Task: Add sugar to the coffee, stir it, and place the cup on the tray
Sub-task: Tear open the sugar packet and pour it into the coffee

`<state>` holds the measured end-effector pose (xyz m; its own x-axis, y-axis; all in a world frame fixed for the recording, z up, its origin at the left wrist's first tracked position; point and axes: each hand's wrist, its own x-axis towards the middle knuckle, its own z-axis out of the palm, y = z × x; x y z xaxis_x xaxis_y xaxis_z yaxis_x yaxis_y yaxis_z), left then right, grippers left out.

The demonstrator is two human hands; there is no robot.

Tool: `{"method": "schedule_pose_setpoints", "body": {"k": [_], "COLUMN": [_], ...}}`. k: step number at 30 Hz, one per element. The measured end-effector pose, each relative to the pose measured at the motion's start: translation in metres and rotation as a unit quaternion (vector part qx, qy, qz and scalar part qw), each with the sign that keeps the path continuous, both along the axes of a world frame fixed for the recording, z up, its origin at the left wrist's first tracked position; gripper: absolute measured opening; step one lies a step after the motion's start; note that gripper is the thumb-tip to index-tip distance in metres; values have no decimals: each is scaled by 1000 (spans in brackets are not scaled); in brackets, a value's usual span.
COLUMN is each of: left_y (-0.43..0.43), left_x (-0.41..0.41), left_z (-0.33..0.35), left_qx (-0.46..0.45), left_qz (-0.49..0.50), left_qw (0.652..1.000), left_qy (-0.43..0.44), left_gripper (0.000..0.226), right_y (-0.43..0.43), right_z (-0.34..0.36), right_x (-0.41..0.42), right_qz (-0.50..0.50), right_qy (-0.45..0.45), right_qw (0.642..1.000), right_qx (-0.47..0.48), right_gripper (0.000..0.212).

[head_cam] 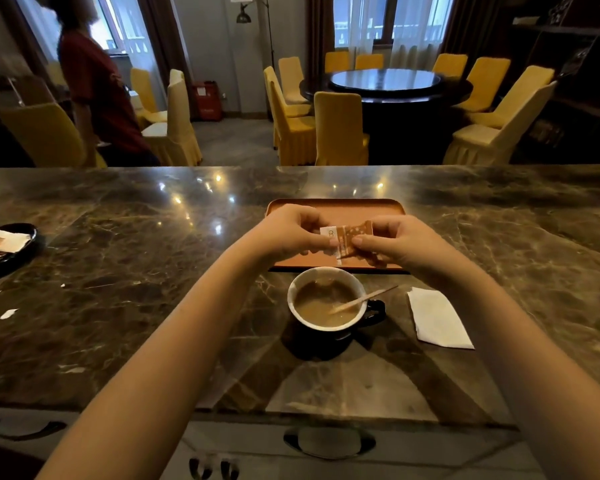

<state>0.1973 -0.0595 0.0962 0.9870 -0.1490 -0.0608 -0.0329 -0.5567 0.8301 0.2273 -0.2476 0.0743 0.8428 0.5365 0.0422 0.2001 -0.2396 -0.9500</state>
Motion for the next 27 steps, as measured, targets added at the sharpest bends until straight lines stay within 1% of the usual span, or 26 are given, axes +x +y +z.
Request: {"method": "schedule_pose_setpoints", "body": {"k": [4,7,10,13,17,24,27], "left_y": [5,5,5,4,5,6,7], "left_x": [6,8,10,10,10,5,3], "left_z": [-17,-29,-37,-42,-44,-42,-42], "left_qx": [4,-12,-12,-6,-11,-14,-16], "left_qz": [21,39,46,52,59,50,55], "left_qw": [1000,999,999,999,998,999,998], "left_qy": [12,20,19,10,10,14,15], "left_gripper": [18,13,9,6,9,9,13], "right_y": [6,9,11,10,8,10,11], "right_z": [-5,-15,-21,-22,-20,-20,-21], "right_x": [15,22,24,24,23,21,21], "right_qz": [26,28,24,34,53,49,53], "right_qy": [8,12,-8,-13,-5,-23,-29], "right_qw": [999,998,997,997,996,995,994], "right_qx": [-35,-53,-72,-71,-73,-79,-86], "right_gripper": [7,7,9,6,7,7,9]}}
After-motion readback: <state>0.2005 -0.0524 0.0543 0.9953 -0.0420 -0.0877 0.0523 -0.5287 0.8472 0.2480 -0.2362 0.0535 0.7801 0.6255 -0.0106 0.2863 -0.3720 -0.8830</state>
